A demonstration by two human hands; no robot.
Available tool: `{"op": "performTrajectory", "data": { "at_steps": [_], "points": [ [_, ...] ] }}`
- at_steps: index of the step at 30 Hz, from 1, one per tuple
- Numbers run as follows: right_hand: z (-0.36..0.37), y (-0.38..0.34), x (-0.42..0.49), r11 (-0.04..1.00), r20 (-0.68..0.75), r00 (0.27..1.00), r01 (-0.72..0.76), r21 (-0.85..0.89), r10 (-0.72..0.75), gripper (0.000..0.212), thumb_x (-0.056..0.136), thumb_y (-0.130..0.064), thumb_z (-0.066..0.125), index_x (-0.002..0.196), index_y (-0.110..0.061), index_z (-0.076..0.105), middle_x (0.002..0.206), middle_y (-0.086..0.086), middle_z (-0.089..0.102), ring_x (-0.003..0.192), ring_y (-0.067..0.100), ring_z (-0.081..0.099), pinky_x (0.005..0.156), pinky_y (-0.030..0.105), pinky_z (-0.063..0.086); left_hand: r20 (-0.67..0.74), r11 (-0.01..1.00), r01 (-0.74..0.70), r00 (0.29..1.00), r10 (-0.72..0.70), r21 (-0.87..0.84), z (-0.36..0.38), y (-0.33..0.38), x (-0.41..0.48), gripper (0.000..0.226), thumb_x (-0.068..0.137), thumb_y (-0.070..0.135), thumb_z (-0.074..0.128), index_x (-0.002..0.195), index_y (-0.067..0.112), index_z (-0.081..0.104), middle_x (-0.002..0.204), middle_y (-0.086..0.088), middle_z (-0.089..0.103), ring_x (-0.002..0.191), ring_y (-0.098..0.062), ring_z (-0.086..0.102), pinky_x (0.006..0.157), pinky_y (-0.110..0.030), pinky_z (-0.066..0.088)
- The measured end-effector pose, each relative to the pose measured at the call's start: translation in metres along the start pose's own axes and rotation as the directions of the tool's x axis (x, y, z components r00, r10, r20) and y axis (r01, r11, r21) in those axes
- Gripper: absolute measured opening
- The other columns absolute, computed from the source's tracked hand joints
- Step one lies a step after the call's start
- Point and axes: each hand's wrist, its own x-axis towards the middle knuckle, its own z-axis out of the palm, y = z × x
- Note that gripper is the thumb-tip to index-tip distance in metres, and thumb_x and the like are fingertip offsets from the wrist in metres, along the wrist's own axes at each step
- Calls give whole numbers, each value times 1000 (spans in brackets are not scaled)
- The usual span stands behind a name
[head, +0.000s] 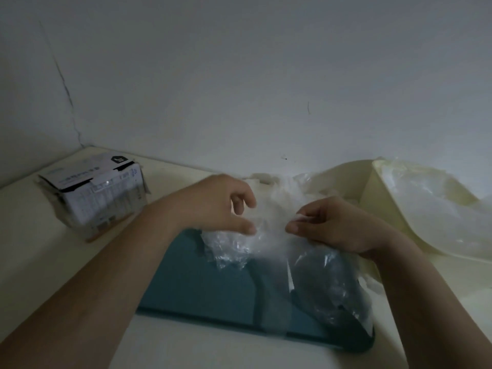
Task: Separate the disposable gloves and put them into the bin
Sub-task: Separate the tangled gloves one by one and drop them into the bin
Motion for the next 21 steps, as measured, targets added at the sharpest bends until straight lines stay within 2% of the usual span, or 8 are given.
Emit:
{"op": "performTrajectory", "data": {
  "at_steps": [2, 5, 9, 12, 15, 18, 19, 21],
  "points": [
    [3, -4, 0, 1000, 53, 999, 0, -15, 1, 25, 95, -35, 74, 81, -15, 79, 63, -3, 67, 56, 7, 57, 61, 18, 47, 71, 981, 4, 997, -18, 195, 18, 0, 5, 54, 70, 59, 89, 116, 42, 66, 107, 20, 61, 86, 1, 59, 74, -24, 50],
    [6, -5, 0, 999, 94, 996, -7, -41, 11, 30, 96, -35, 74, 81, -9, 76, 61, 1, 64, 53, 9, 53, 56, 18, 44, 81, 961, -15, 997, -8, 275, 39, -2, 12, 49, 74, 53, 86, 117, 37, 68, 104, 17, 63, 91, -2, 60, 78, -24, 52],
    [3, -3, 0, 997, 56, 998, -26, -67, 30, 28, 94, -35, 76, 80, -10, 76, 63, 3, 66, 56, 12, 54, 60, 25, 47, 24, 997, -15, 1000, 13, 77, 32, -4, 13, 7, 89, 29, 79, 96, 30, 80, 84, 18, 73, 76, 4, 67, 68, -15, 49],
    [-3, -6, -4, 993, 128, 991, -27, -118, 42, 28, 94, -35, 76, 77, -13, 75, 63, 4, 67, 56, 14, 55, 59, 28, 47, -83, 999, -32, 996, 31, -4, 17, -6, 12, 8, 92, 25, 77, 85, 29, 80, 82, 17, 75, 77, 1, 69, 74, -22, 55],
    [-6, -13, -8, 997, 104, 993, 64, -44, -59, 26, 94, -33, 75, 81, -11, 77, 68, 6, 69, 58, 15, 60, 61, 29, 49, -315, 993, -101, 946, 77, -60, 4, -3, 10, 9, 94, 29, 75, 85, 29, 75, 88, 13, 72, 84, -3, 66, 78, -27, 53],
    [-3, -24, -10, 963, -139, 968, 229, 146, -209, 20, 91, -36, 71, 91, -19, 82, 96, -5, 75, 86, 9, 70, 78, 30, 55, -429, 958, -150, 903, 32, -244, -5, 12, 4, 17, 96, 32, 75, 83, 22, 70, 83, 20, 71, 76, 7, 63, 71, -13, 45],
    [-2, -27, -9, 947, -225, 945, 275, 165, -236, 21, 90, -37, 70, 94, -21, 82, 115, -11, 71, 105, 5, 68, 90, 31, 55, -399, 907, -165, 917, -3, -388, -8, 18, 1, 22, 94, 31, 77, 81, 14, 69, 81, 16, 74, 74, 5, 65, 73, -15, 46],
    [3, -32, -9, 939, -335, 905, 320, 129, -262, 15, 91, -35, 72, 95, -25, 82, 147, -24, 51, 135, -5, 47, 108, 29, 44, -261, 715, -165, 965, -25, -680, -11, 24, -5, 23, 88, 23, 81, 80, 6, 68, 91, -4, 80, 83, -9, 74, 78, -29, 53]
  ]
}}
